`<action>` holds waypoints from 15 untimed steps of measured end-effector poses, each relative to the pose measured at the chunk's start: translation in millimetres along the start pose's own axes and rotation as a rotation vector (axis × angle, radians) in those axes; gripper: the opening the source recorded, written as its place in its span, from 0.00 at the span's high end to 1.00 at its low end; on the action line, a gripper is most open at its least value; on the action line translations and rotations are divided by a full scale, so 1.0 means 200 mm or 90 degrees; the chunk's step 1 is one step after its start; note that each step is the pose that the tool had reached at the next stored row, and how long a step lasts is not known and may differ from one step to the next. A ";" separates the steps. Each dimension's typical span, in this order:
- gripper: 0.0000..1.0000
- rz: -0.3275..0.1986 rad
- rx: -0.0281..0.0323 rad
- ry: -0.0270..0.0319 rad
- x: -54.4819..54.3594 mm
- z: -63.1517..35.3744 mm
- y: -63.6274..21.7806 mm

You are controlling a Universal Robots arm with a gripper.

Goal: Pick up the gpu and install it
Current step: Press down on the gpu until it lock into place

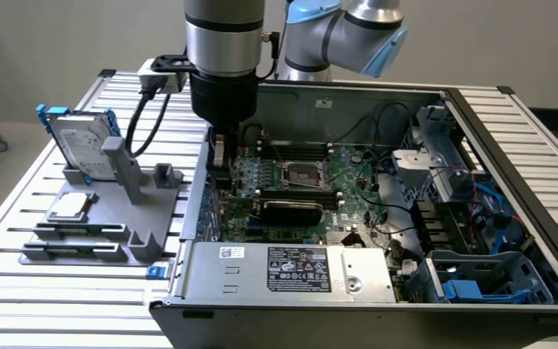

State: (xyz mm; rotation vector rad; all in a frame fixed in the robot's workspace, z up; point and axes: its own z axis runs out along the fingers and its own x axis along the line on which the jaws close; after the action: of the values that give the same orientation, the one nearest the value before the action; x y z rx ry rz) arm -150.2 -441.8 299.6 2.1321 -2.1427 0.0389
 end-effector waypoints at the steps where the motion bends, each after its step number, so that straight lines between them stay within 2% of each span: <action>1: 0.89 0.000 0.0005 0.0014 0.00 0.000 0.001; 6: 0.89 0.001 0.0004 0.0084 0.00 -0.007 0.002; 10: 0.89 0.001 0.0011 0.0155 0.00 -0.022 0.003; 15: 0.89 0.003 0.0078 0.0271 0.00 -0.022 0.003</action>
State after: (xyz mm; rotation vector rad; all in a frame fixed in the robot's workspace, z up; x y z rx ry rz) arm -150.5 -441.7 304.0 2.1137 -2.1290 0.0972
